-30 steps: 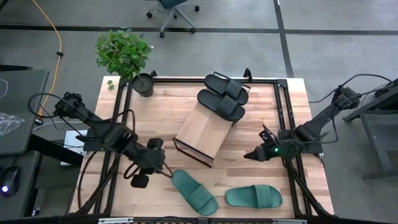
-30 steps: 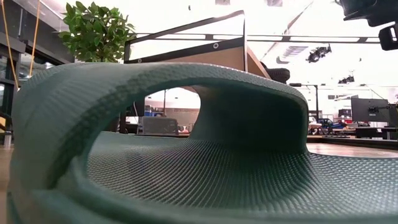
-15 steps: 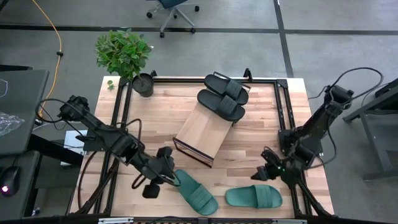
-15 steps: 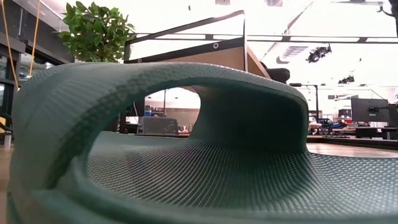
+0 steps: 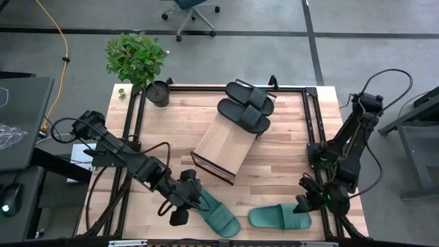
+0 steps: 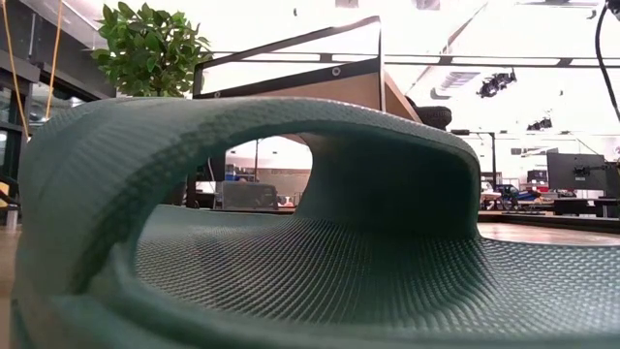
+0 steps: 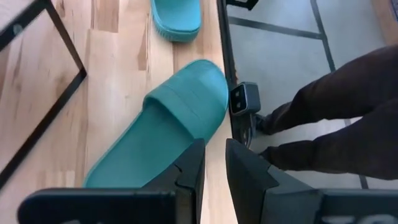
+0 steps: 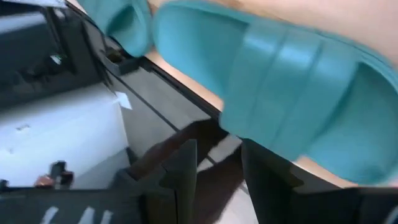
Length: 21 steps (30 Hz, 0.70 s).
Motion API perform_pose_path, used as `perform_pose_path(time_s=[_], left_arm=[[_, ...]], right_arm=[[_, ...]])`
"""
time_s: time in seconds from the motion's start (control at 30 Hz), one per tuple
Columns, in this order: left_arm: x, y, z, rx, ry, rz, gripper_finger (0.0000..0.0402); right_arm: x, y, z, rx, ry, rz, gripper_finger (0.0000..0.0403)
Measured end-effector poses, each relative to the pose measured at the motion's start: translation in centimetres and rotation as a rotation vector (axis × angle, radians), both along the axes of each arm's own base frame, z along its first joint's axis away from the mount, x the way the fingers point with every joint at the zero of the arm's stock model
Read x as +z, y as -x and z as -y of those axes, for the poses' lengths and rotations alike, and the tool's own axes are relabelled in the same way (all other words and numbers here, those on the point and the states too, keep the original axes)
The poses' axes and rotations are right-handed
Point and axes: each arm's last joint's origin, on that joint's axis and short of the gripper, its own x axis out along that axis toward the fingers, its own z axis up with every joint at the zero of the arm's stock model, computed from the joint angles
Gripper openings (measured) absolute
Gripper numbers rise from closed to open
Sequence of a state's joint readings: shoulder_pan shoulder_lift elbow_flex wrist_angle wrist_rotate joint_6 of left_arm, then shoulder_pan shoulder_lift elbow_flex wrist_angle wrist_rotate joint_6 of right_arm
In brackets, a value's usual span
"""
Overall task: Pick and place slides into the shelf
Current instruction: Put the left green slipper on the shelf
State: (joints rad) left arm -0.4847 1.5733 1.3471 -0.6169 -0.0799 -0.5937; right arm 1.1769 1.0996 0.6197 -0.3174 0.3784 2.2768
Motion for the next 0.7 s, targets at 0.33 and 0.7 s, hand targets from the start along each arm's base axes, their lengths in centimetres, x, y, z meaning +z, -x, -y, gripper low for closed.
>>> perform_pose_path(time_s=[0.33, 0.7], left_arm=[[0.0, -0.4, 0.1, 0.032, 0.006, 0.035, 0.0053], [0.0, -0.4, 0.1, 0.039, -0.007, 0.041, 0.0053]], right_arm=[[-0.3, 1.3, -0.5, 0.074, 0.021, -0.029, 0.0116], [-2.4, 1.1, -1.6, 0.087, 0.096, -0.095, 0.0155]])
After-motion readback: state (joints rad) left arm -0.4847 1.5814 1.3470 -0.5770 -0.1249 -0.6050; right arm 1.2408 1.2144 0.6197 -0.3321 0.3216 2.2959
